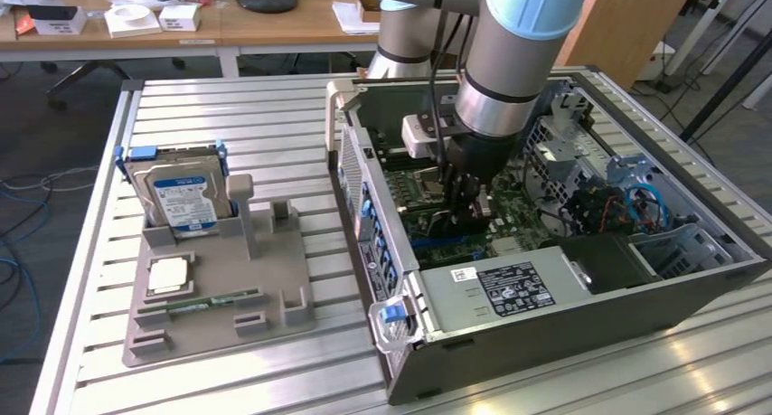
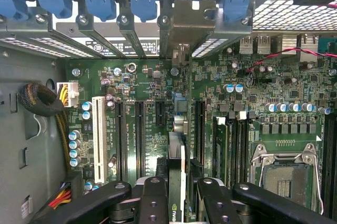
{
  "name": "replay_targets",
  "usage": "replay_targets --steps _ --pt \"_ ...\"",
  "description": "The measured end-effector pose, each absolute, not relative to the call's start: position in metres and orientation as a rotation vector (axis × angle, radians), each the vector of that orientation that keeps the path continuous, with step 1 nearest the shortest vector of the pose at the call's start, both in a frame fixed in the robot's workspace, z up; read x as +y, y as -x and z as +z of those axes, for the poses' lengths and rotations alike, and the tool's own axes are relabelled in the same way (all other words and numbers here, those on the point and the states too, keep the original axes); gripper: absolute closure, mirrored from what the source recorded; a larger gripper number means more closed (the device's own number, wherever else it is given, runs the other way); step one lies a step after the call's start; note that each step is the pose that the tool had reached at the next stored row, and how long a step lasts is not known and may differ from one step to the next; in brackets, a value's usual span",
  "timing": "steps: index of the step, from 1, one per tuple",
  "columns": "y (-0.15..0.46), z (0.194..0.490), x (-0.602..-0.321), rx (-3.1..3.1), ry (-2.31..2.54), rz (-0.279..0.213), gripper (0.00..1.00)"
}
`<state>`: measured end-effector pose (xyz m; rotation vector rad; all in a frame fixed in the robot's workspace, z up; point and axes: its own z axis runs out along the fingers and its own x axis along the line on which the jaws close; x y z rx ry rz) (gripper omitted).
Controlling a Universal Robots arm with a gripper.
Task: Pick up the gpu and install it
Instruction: 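Insert the gpu into the slot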
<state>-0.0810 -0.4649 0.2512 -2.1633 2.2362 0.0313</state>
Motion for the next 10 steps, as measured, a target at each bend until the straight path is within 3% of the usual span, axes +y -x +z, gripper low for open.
replay_targets --steps 10 --pt "0.081 0.2512 -0.465 2.243 2.169 0.017 0.74"
